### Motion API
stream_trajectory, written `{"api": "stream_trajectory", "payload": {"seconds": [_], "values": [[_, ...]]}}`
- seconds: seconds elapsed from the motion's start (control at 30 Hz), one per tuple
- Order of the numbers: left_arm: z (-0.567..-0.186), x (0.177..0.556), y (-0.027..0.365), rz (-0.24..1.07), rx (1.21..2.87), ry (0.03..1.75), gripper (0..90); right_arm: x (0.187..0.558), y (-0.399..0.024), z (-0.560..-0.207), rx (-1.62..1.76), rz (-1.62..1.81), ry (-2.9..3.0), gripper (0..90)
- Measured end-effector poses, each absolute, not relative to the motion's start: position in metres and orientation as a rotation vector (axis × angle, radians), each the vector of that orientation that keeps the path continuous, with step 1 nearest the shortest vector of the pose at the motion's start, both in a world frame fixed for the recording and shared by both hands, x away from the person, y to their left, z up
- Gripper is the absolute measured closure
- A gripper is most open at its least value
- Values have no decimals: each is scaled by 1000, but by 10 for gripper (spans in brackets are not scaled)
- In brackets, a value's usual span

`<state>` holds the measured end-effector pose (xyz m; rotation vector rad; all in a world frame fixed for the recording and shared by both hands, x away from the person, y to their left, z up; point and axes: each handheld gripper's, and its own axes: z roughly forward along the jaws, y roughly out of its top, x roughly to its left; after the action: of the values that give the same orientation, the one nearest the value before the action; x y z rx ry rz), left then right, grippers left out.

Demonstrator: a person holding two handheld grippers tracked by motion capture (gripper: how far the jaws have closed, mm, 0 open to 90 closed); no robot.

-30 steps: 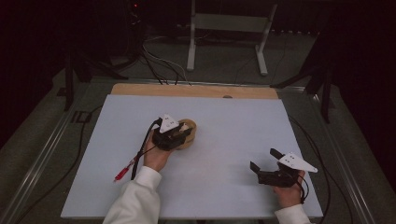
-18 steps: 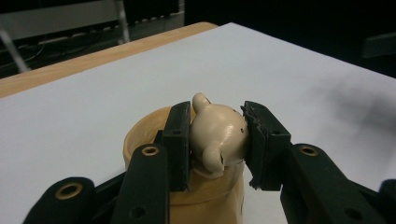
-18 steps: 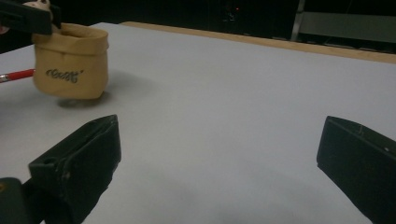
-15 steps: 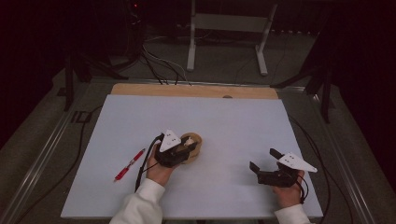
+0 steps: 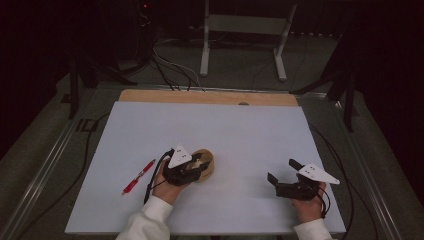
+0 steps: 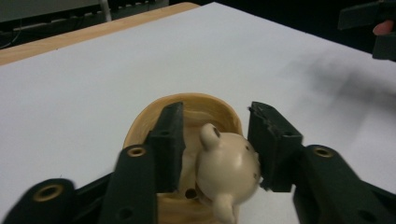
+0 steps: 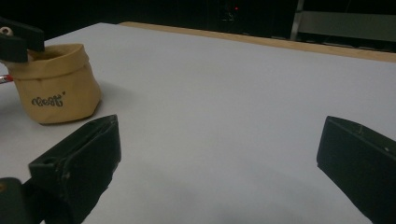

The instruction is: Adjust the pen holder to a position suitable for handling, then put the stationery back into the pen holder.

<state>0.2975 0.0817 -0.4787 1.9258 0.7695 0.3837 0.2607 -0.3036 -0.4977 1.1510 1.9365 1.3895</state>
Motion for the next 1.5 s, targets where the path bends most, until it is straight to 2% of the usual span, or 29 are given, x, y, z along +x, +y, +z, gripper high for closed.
{"api": "stream_trajectory", "payload": {"seconds": [0.33,0.4,0.43,0.5,0.93,1.5], "values": [[-473,302,83,413,1925,860,169,261,-304,-498,1160,1388,1935,3],[-471,302,86,420,1922,873,138,261,-305,-498,1161,1388,1935,2],[-470,303,87,423,1931,880,71,261,-305,-498,1161,1388,1935,2],[-468,302,90,416,1933,885,14,261,-305,-498,1163,1389,1934,2],[-461,302,105,451,1906,918,2,262,-305,-498,1172,1391,1929,2],[-453,300,130,431,1867,949,4,262,-306,-498,1175,1401,1925,2]]}}
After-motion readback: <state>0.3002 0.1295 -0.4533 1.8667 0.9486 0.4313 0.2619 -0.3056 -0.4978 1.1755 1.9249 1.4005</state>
